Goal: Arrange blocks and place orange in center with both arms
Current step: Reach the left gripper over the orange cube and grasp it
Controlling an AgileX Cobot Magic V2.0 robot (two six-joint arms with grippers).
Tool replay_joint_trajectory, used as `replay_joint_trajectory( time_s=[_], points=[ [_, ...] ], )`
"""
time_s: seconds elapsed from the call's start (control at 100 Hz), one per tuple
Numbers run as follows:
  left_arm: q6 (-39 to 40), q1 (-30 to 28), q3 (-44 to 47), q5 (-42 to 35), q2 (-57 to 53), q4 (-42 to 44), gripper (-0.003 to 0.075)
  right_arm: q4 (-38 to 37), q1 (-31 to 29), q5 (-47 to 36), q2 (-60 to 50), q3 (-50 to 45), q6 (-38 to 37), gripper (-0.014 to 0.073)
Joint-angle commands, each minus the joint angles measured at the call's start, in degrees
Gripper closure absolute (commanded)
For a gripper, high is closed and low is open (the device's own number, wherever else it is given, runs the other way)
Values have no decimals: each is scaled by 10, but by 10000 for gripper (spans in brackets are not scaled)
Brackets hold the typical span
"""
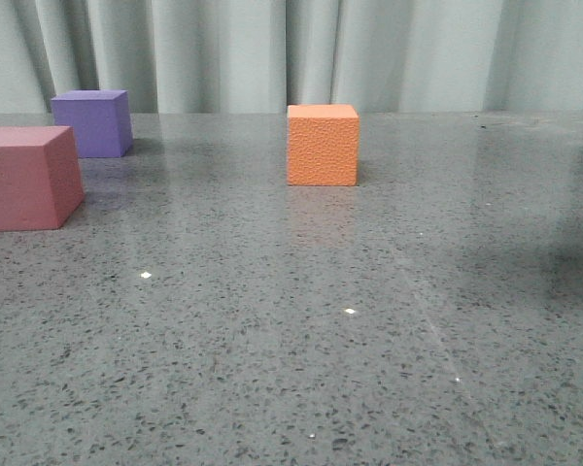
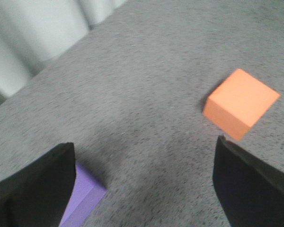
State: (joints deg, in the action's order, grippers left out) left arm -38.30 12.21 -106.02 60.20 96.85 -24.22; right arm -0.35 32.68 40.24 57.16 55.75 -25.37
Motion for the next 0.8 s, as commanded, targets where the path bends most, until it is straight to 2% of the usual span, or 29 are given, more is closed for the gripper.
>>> replay_joint_trajectory(
  time_s=[0.0, 0.13, 0.34, 0.79],
  points=[
    [-47, 5, -51, 13, 9, -67, 153, 0, -1, -41, -11, 14, 1, -17],
    [-134, 13, -86, 53, 48, -138, 153, 0, -1, -41, -11, 14, 1, -17],
    [-242, 62, -94, 50, 83, -139, 153, 4, -1, -38, -11, 14, 1, -17],
    [-294, 141, -94, -20, 143, -105, 153, 4, -1, -13, -11, 14, 1, -17]
  ],
)
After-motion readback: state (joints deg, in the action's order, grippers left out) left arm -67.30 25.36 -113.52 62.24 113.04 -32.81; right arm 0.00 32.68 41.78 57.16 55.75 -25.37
